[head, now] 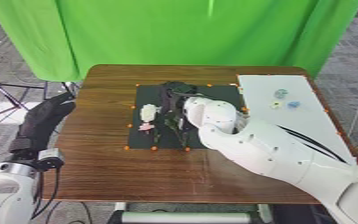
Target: Arrange flowers
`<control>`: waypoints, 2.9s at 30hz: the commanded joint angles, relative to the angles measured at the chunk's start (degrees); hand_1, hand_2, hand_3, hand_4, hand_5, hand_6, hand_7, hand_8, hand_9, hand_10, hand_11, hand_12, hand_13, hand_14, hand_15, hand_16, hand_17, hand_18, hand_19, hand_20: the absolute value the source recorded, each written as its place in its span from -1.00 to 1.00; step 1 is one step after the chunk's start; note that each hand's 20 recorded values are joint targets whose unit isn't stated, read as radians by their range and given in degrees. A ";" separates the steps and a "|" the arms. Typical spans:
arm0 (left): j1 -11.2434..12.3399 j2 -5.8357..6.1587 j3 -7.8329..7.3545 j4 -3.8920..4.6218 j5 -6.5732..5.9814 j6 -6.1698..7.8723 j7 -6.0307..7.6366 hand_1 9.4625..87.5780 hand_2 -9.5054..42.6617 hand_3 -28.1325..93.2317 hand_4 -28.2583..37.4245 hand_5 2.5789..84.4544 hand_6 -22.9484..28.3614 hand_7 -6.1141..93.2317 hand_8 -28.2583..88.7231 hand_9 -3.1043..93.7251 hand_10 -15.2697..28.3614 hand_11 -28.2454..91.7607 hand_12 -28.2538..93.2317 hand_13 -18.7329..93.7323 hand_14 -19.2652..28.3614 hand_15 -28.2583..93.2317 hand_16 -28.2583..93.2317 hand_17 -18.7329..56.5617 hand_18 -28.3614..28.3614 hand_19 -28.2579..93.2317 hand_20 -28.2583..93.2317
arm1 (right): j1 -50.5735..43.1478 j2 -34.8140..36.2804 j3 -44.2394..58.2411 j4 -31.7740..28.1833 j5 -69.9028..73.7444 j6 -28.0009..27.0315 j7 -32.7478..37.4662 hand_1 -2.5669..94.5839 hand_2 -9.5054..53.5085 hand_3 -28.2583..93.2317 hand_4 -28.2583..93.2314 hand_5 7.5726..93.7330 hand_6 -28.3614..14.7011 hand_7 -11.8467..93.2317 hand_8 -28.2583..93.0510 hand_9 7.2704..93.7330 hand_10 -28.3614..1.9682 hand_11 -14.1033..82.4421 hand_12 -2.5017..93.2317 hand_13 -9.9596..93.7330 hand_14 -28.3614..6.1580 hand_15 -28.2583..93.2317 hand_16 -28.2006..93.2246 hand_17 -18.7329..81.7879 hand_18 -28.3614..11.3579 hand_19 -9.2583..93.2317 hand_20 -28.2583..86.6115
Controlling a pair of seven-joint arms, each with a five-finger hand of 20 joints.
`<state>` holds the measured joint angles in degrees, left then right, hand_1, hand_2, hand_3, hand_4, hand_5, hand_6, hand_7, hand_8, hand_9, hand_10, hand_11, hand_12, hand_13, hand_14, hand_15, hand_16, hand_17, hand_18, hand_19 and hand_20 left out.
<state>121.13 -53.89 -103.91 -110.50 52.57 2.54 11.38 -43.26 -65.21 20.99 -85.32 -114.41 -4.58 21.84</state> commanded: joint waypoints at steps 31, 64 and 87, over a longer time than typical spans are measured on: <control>-0.38 -0.03 2.55 -1.40 -3.94 10.86 -0.53 -0.73 0.58 0.42 -1.00 0.03 -0.02 -0.62 -0.66 -0.07 0.33 -0.27 -0.41 -0.17 0.34 -0.42 -0.55 -0.39 0.22 -0.48 -0.33 | -1.84 0.77 4.07 1.77 1.31 -6.04 2.24 -0.02 -1.00 0.50 -0.82 0.38 0.44 -0.45 -0.53 0.45 0.05 -0.51 -0.61 0.97 0.57 0.38 -0.09 0.63 -0.16 1.00 0.39; -0.16 0.06 1.43 -1.06 -2.05 6.18 -1.94 -0.73 -0.05 0.49 -1.00 0.04 0.02 -0.62 -0.64 -0.04 0.34 -0.25 -0.40 -0.13 0.42 -0.41 -0.54 -0.41 0.27 -0.47 -0.33 | -7.26 14.15 23.73 -4.65 0.65 3.91 4.96 -0.34 -1.00 0.48 -0.74 0.12 0.33 -0.57 -0.67 0.28 -0.13 -0.53 -0.65 0.96 0.48 0.30 -0.07 0.59 -0.24 1.00 0.30; 0.26 -0.51 0.25 -0.86 -0.04 3.17 -2.57 -0.60 -0.17 0.50 -0.98 0.05 0.03 -0.62 -0.64 -0.02 0.36 -0.23 -0.39 -0.12 0.44 -0.41 -0.53 -0.39 0.29 -0.45 -0.32 | -23.28 21.01 34.75 1.02 -2.86 -0.36 10.21 -0.34 -1.00 0.49 -0.77 0.10 0.31 -0.56 -0.66 0.26 -0.10 -0.53 -0.64 0.94 0.44 0.32 -0.09 0.55 -0.30 1.00 0.30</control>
<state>120.73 -53.74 -102.40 -111.25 50.47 8.29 9.50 -62.51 -45.34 53.62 -85.46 -117.15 -3.29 30.87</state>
